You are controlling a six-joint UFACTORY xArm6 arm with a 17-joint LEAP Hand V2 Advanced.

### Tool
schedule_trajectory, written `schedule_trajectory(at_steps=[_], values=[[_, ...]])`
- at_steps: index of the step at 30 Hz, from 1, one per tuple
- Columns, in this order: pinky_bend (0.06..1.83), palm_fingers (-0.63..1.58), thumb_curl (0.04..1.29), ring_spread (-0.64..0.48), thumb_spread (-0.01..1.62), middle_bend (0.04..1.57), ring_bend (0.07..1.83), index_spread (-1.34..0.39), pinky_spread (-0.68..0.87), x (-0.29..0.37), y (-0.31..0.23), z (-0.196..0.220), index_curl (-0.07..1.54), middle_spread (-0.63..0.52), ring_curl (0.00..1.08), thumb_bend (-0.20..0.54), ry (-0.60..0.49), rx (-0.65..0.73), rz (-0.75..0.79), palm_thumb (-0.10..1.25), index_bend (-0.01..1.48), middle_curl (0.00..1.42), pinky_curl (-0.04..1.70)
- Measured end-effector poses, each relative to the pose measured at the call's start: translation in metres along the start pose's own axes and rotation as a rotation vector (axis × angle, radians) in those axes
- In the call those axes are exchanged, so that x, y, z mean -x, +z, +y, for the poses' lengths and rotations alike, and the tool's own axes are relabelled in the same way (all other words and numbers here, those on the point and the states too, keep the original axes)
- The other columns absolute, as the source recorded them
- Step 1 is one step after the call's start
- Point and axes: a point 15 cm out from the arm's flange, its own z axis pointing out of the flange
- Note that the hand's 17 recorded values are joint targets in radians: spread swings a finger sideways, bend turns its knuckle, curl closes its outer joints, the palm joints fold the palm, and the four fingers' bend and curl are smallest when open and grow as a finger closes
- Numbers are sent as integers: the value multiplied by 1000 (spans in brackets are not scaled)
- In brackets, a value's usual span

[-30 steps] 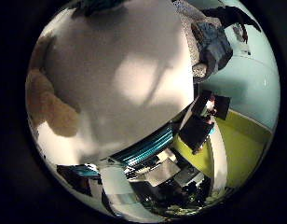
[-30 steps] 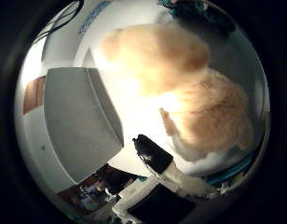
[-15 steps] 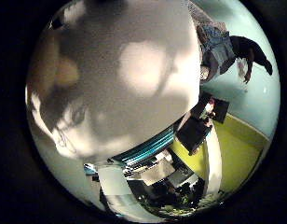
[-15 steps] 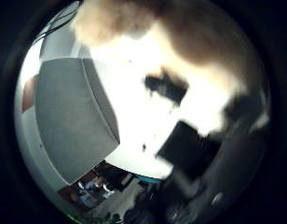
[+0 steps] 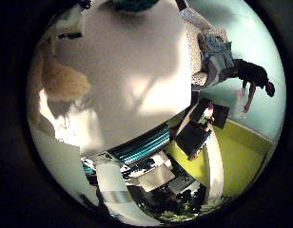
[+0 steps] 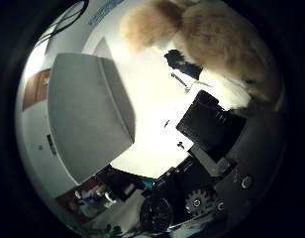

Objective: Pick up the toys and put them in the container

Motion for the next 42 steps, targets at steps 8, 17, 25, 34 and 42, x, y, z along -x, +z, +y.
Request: schedule_trajectory(at_steps=[8,17,25,34,42], values=[[1331,1054,626,-237,968,1291,1393,-292,-229,9,-82,28,864,-174,696,-15,-33,-67,1,999,1008,811,749],[1295,1030,675,-246,954,1292,1371,-288,-234,68,-183,49,902,-179,746,-16,-153,-200,-5,992,1010,847,847],[1251,1033,698,-253,954,1278,1348,-291,-236,149,-226,75,921,-183,780,-17,-308,-259,-21,983,999,868,920],[1206,1038,714,-262,961,1256,1320,-294,-243,253,-225,90,933,-189,811,-16,-503,-285,-46,977,985,891,981],[1177,1036,702,-269,1011,1232,1302,-302,-257,309,-215,84,949,-194,830,-21,-573,-306,-67,924,965,907,1016]])
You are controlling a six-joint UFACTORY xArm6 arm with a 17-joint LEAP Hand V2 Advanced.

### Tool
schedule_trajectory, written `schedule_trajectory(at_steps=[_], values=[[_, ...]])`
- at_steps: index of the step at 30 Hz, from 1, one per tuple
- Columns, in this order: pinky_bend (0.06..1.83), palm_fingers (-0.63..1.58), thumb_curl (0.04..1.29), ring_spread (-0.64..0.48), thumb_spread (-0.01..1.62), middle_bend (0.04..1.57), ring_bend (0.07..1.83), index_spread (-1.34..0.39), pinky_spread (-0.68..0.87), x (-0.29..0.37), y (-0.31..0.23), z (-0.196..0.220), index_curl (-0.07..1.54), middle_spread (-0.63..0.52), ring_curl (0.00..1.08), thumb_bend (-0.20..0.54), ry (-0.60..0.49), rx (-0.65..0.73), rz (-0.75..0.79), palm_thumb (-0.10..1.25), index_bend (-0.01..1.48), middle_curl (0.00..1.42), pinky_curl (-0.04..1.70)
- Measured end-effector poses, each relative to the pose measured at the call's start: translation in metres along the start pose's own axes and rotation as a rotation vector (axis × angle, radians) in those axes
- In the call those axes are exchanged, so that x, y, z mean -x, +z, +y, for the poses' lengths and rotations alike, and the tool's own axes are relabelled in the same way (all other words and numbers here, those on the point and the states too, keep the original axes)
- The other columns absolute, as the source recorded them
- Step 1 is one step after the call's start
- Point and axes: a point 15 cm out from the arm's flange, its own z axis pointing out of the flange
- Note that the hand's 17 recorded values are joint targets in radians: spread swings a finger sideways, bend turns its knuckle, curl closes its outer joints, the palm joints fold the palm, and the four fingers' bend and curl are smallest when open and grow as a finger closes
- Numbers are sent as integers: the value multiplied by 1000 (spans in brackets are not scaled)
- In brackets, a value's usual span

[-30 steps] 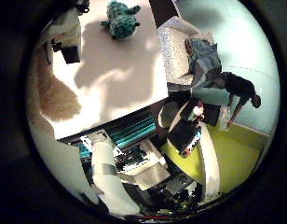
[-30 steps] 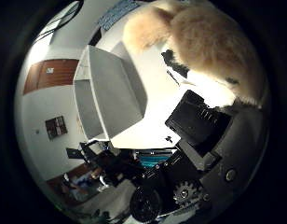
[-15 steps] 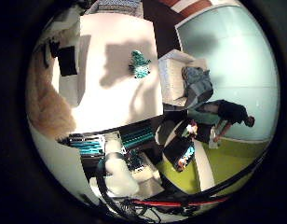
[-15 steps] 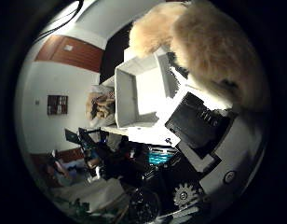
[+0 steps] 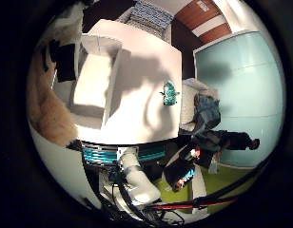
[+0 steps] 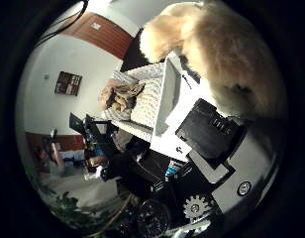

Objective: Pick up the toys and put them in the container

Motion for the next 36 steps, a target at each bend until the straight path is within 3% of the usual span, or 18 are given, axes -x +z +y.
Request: schedule_trajectory(at_steps=[3,6,8,9,11,16,19,25,36], values=[[1137,1038,658,-267,1105,1191,1290,-308,-282,7,7,-4,935,-200,810,-21,-12,3,-4,867,905,898,984],[1069,904,605,-282,1137,1119,1254,-342,-390,11,11,-5,854,-206,735,-28,-22,3,-7,780,532,829,882],[1101,613,560,-292,1182,994,1283,-414,-489,13,13,-3,697,-214,690,-21,-33,8,-9,747,105,768,825],[1130,492,541,-291,1202,894,1272,-445,-510,14,14,-3,599,-212,663,-17,-36,11,-13,739,64,728,798],[1033,138,509,-216,1223,715,1143,-483,-375,14,14,-2,532,-178,613,-15,-47,12,-15,733,187,646,794],[913,-20,459,77,1228,463,828,-500,168,14,15,1,423,-54,418,-16,-105,23,-18,730,180,466,689],[849,-19,439,157,1216,397,739,-491,344,14,13,1,370,-14,355,-19,-119,20,-18,715,157,410,616],[775,17,422,191,1195,357,686,-473,457,-18,13,-3,293,20,298,-19,-87,16,-1,704,149,363,508],[717,59,395,195,1188,353,635,-377,482,-197,35,4,246,50,249,-18,206,65,79,680,147,336,391]])
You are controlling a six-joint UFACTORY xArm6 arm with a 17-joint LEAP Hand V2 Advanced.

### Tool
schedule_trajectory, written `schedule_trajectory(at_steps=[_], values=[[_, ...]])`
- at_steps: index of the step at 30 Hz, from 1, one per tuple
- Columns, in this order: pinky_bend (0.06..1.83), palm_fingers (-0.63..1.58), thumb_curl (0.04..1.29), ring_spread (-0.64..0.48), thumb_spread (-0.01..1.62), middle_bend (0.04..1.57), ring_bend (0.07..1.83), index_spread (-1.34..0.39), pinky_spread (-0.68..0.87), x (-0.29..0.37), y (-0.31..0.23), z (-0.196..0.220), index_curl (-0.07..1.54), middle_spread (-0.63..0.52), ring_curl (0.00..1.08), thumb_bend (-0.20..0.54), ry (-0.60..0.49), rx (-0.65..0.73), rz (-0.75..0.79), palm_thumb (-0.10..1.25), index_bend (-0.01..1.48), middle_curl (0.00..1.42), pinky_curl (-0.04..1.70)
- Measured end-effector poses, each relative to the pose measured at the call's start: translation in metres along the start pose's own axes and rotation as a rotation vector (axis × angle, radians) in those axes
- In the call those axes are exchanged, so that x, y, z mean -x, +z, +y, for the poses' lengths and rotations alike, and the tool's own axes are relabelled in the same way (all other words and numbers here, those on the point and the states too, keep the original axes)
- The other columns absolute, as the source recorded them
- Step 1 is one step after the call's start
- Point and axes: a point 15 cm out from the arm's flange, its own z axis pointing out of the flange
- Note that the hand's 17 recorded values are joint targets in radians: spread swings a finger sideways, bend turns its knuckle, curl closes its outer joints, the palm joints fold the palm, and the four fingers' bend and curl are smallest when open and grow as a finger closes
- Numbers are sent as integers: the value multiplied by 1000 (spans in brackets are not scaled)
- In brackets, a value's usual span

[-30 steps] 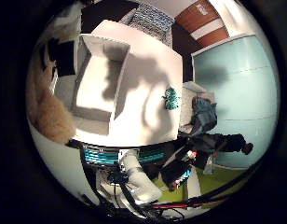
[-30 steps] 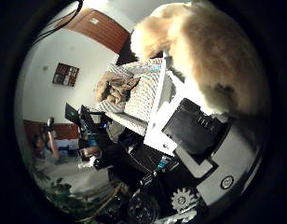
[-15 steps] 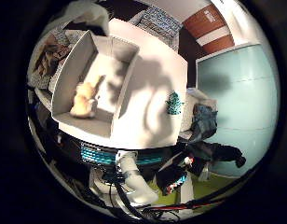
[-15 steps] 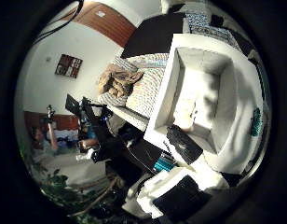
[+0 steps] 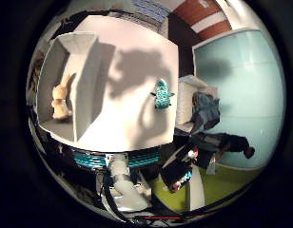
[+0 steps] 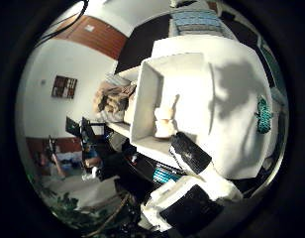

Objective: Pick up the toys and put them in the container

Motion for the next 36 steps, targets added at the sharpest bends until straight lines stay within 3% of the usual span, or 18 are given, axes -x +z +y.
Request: schedule_trajectory(at_steps=[8,16,26,33,36], values=[[682,96,389,196,1188,350,601,-313,482,-146,46,-23,250,76,229,-17,268,-23,37,662,152,328,335],[664,112,386,209,1184,331,576,-260,477,-217,132,-23,254,99,219,-19,409,64,21,655,151,324,300],[654,136,383,210,1175,307,557,-237,477,-259,225,-16,260,106,213,-19,489,166,2,633,155,321,274],[628,178,375,208,1163,306,570,-217,475,-279,249,-19,266,100,213,-20,512,191,-2,618,157,323,255],[604,280,373,168,1162,346,662,-204,455,-283,252,-17,259,54,228,-19,518,196,-2,618,146,335,238]])
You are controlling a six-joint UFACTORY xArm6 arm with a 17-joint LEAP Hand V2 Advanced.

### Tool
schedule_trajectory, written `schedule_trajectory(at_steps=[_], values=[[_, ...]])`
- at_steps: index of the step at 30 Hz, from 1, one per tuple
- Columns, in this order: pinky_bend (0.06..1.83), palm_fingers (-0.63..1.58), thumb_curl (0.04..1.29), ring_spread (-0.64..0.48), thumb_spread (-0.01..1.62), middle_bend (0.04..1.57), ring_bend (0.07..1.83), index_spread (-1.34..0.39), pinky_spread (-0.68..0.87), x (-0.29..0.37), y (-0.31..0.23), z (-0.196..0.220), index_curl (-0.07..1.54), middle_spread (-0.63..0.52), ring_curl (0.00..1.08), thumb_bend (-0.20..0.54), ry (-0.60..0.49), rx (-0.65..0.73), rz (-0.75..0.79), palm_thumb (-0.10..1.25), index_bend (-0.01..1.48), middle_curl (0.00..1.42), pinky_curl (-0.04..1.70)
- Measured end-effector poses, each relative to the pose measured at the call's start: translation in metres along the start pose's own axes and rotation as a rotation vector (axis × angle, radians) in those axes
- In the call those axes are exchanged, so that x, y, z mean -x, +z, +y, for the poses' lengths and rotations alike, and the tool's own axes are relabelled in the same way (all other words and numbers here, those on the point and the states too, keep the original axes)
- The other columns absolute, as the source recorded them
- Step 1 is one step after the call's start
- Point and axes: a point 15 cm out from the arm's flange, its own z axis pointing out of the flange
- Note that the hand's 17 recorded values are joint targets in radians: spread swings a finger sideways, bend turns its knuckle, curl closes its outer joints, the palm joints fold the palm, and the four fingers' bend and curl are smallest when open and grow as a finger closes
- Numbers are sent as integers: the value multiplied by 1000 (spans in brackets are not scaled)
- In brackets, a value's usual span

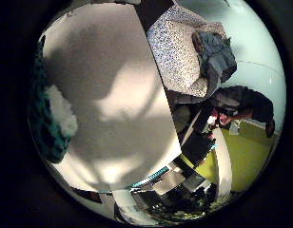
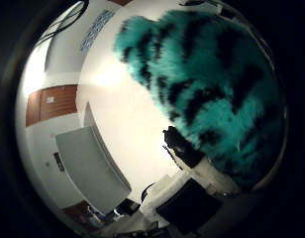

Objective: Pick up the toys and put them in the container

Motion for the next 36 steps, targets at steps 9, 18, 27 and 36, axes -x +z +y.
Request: schedule_trajectory(at_steps=[9,18,27,36], values=[[907,1199,385,-297,1141,853,1097,-401,-386,-14,-5,0,417,-248,425,-10,-17,-4,43,703,396,586,318],[1351,1054,473,-264,1164,1183,1368,-382,-282,-3,-129,10,820,-244,629,8,-43,-220,58,961,944,839,605],[1397,938,543,-254,1150,1268,1432,-338,-225,88,-232,142,966,-234,735,-11,-249,-196,46,990,1024,943,769],[1368,907,574,-258,1158,1291,1436,-329,-209,205,-276,241,1012,-228,789,-12,-493,-241,2,983,1037,969,880]])
